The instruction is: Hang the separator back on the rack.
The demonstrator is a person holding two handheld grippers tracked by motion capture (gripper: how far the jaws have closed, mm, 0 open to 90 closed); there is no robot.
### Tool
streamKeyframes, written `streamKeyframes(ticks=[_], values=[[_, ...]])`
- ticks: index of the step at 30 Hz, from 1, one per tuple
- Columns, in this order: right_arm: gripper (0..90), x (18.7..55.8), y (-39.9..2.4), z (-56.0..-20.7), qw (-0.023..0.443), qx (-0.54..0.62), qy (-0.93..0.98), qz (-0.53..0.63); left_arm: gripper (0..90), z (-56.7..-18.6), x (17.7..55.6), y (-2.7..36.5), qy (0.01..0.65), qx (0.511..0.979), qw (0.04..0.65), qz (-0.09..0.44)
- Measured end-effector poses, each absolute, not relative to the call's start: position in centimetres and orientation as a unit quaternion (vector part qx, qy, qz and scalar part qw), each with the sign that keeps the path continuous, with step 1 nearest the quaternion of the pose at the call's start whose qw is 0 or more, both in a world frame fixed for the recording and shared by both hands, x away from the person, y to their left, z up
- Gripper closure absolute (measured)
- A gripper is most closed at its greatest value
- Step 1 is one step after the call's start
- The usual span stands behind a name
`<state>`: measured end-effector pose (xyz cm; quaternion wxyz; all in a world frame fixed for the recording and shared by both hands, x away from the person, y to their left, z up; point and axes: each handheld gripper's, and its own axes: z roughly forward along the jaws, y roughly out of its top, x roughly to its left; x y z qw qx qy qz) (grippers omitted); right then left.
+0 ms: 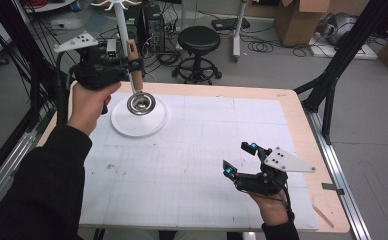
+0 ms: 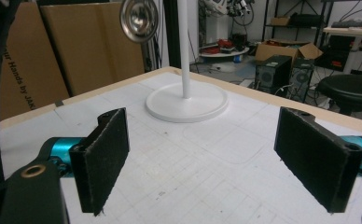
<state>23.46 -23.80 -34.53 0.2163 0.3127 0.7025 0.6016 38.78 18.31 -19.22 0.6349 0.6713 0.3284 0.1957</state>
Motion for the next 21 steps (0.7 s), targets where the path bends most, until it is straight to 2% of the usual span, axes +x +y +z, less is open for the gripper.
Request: streamKeyframes(ticks=[10, 21], values=[[16.7, 23.6, -25.5, -34.9, 0.213, 0.332, 0.691, 0.606, 71.8, -15.9, 42.3, 18.3, 0.331, 0.664, 0.639, 0.205], [16.7, 23.7, -25.9, -35.0, 0.21, 0.333, 0.692, 0.605, 71.8, -15.1, 43.7, 18.8, 0.354, 0.651, 0.636, 0.215]])
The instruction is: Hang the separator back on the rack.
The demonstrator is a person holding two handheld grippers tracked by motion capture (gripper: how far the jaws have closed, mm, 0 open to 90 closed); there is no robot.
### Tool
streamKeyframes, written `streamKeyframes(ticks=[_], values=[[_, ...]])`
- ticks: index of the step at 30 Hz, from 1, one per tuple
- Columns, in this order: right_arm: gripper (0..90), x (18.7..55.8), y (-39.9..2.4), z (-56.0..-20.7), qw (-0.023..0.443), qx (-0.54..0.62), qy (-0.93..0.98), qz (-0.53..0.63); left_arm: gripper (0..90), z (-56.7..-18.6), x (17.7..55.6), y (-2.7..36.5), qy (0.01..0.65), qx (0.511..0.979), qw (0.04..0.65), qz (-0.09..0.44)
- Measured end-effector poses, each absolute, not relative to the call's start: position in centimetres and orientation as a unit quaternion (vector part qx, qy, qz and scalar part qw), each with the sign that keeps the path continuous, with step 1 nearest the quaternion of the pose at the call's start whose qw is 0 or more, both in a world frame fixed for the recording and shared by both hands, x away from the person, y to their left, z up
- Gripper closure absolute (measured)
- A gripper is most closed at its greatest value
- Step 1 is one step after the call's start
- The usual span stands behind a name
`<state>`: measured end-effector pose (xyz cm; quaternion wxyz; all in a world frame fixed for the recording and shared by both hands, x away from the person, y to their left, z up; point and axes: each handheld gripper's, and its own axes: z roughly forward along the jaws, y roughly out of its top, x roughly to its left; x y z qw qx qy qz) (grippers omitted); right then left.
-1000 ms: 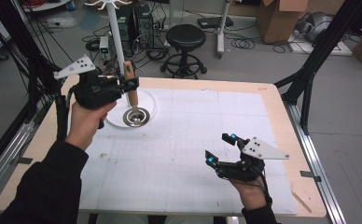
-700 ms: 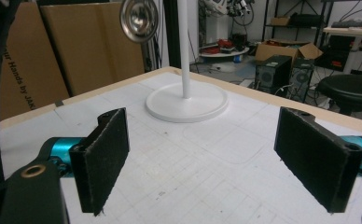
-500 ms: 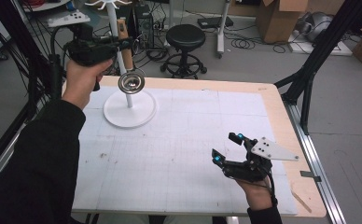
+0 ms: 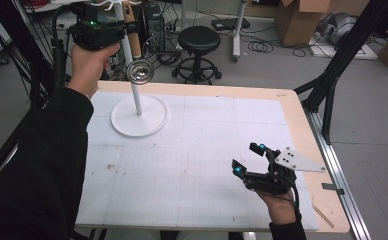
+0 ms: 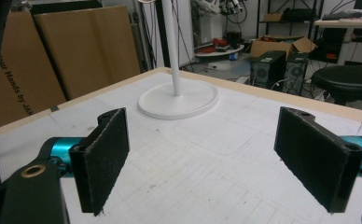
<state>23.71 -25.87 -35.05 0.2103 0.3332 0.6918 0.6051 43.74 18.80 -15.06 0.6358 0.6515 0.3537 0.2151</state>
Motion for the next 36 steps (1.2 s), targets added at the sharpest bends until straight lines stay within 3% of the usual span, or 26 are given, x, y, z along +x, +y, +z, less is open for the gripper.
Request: streamKeyframes(ticks=[15, 19, 29, 32, 36], values=[[16.7, 23.5, -26.4, -35.1, 0.213, 0.34, 0.689, 0.604, 70.6, -16.3, 44.4, 19.2, 0.366, 0.656, 0.623, 0.218], [16.7, 23.7, -26.6, -35.3, 0.212, 0.346, 0.687, 0.602, 51.1, -16.8, 43.3, 20.2, 0.374, 0.649, 0.621, 0.229], [16.7, 23.6, -26.9, -35.6, 0.213, 0.352, 0.687, 0.599, 31.2, -20.0, 38.6, 22.6, 0.36, 0.641, 0.648, 0.201], [16.7, 23.5, -27.0, -35.7, 0.219, 0.352, 0.688, 0.596, 18.2, -21.6, 37.1, 22.8, 0.354, 0.649, 0.643, 0.2], [16.7, 23.3, -27.2, -35.9, 0.226, 0.355, 0.688, 0.591, 19.0, -24.1, 34.9, 22.9, 0.343, 0.662, 0.638, 0.191]])
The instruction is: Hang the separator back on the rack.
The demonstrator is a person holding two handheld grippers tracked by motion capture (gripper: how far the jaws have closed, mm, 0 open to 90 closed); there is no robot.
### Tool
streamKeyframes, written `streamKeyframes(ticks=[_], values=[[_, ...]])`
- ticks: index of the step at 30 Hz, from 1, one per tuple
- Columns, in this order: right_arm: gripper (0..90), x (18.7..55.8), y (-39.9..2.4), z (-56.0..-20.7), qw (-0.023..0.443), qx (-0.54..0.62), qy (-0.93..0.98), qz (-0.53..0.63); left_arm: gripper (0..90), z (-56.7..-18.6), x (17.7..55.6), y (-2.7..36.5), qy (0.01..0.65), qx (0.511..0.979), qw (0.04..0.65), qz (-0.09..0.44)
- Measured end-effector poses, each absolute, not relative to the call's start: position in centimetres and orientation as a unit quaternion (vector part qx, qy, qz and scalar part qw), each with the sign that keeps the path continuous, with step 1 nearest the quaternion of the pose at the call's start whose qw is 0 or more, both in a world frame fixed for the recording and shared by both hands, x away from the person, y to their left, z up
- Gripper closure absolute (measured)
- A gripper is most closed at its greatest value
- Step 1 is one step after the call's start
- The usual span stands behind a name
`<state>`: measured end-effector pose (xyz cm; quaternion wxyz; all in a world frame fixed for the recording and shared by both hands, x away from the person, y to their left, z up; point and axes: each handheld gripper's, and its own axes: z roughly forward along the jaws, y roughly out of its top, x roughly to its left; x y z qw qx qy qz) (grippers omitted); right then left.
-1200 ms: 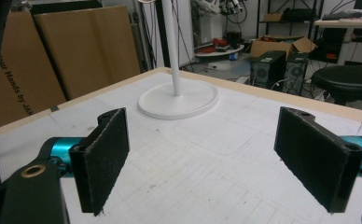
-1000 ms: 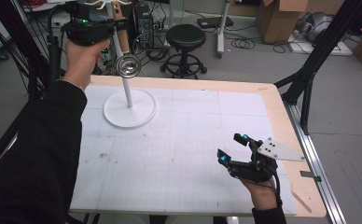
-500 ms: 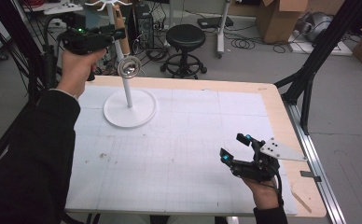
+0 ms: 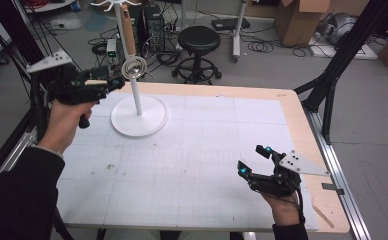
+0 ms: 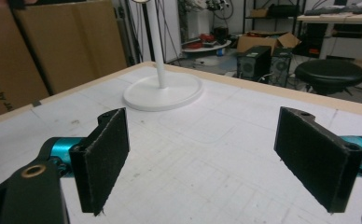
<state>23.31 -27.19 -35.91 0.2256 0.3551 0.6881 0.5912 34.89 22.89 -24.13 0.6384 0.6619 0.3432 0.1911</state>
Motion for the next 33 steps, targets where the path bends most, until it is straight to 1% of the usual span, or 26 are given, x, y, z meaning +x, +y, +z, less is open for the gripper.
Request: streamKeyframes(ticks=[5, 8, 9, 10, 18, 23, 33], values=[[16.7, 23.1, -27.7, -36.2, 0.233, 0.358, 0.683, 0.593, 19.2, -27.2, 32.0, 22.8, 0.321, 0.664, 0.647, 0.194], [16.7, 22.9, -27.9, -36.2, 0.236, 0.36, 0.682, 0.591, 20.4, -29.0, 30.5, 22.7, 0.313, 0.664, 0.654, 0.183], [16.7, 22.8, -27.9, -36.3, 0.237, 0.361, 0.681, 0.591, 20.6, -30.1, 29.6, 22.6, 0.309, 0.663, 0.657, 0.182], [16.7, 22.8, -27.9, -36.3, 0.237, 0.361, 0.681, 0.591, 20.6, -30.1, 29.6, 22.6, 0.309, 0.663, 0.657, 0.182], [16.7, 22.7, -28.1, -36.4, 0.25, 0.364, 0.678, 0.587, 20.7, -33.9, 26.9, 22.6, 0.294, 0.663, 0.663, 0.187], [16.7, 22.6, -27.9, -36.6, 0.259, 0.362, 0.679, 0.584, 20.7, -35.1, 26.6, 23.0, 0.302, 0.666, 0.658, 0.18], [16.7, 22.7, -27.9, -36.8, 0.266, 0.365, 0.676, 0.583, 21.3, -35.6, 26.6, 23.5, 0.307, 0.664, 0.657, 0.182]])
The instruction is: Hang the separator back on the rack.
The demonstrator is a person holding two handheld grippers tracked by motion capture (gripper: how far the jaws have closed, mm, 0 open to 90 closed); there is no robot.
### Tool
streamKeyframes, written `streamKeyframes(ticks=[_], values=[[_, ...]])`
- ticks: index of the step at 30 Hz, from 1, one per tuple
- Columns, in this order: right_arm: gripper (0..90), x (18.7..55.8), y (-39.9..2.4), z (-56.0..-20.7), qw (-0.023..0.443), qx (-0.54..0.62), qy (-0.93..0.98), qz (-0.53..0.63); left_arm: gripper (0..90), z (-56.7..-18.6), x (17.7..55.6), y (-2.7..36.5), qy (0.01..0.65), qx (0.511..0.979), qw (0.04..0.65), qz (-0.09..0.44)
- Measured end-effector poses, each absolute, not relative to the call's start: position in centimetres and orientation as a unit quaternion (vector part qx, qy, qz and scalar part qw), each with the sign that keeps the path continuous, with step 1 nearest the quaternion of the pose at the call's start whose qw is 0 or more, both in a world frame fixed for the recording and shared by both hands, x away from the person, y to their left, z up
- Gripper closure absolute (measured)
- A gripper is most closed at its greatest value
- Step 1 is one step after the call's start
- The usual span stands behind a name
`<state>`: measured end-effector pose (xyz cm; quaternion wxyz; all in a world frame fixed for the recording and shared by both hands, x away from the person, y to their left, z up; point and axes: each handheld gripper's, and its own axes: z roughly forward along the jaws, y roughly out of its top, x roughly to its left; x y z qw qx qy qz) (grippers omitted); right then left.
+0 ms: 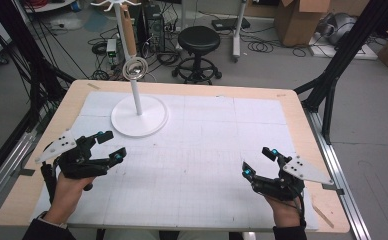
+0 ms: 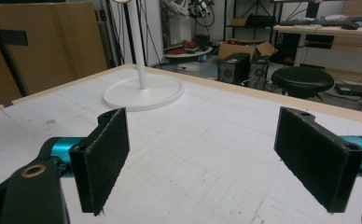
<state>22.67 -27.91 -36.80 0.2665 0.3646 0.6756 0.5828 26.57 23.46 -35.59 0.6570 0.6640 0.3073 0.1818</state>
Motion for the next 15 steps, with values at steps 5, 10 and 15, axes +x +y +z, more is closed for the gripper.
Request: streamKeyframes(ticks=[5, 10, 15], values=[[16.7, 22.7, -27.98, -36.81, 0.267, 0.367, 0.674, 0.583, 21.3, -35.66, 26.76, 23.56, 0.31, 0.668, 0.651, 0.182], [16.7, 22.81, -28.01, -36.88, 0.266, 0.368, 0.674, 0.583, 21.2, -35.67, 26.79, 23.51, 0.314, 0.669, 0.649, 0.181], [16.7, 22.89, -28.06, -36.93, 0.265, 0.367, 0.675, 0.583, 21.3, -35.73, 26.95, 23.46, 0.317, 0.667, 0.65, 0.179]])
